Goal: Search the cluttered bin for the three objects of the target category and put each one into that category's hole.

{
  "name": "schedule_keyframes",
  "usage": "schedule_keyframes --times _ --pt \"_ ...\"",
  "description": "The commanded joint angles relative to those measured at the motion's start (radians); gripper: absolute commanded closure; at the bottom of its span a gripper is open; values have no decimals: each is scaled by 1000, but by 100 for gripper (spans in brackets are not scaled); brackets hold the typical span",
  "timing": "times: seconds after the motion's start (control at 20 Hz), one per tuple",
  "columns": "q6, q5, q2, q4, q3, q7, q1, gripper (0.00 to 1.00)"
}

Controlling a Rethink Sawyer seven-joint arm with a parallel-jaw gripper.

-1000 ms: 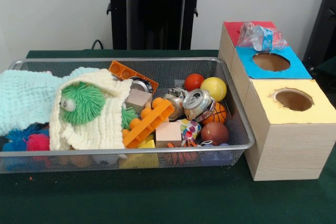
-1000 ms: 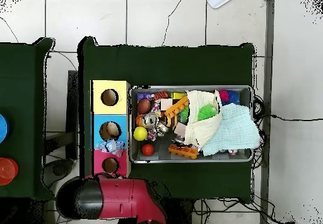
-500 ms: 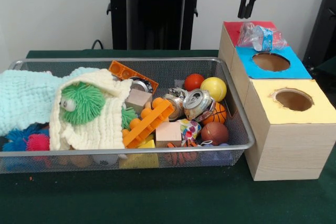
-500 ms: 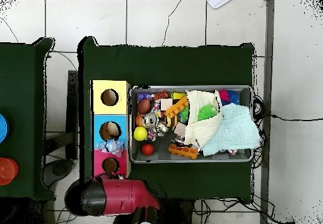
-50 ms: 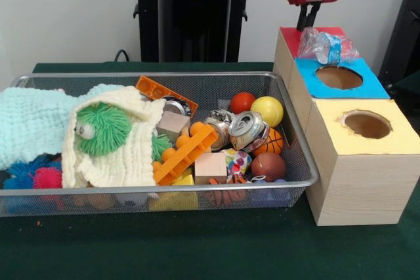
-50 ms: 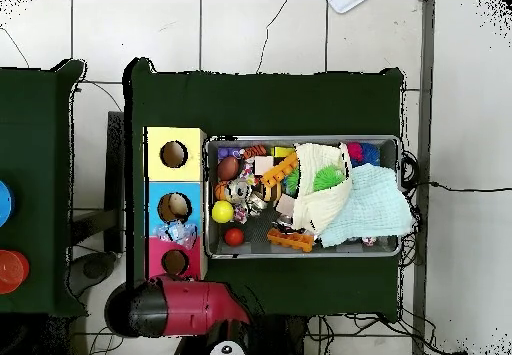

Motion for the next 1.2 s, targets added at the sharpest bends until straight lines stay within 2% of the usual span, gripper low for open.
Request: schedule_keyframes --times 0.05,0.25,0.45,0.6,0.95,1.2 --pt "2 58 128 -111 56 222 20 100" --pt "35 44 118 -152 27 218 36 100" --pt "133 12 88 -239 -28 208 61 100" --pt "170 5 85 -281 -45 200 68 100" --pt "242 -7 85 -347 -60 187 71 100" --pt "310 -51 66 -385 -85 150 80 100"
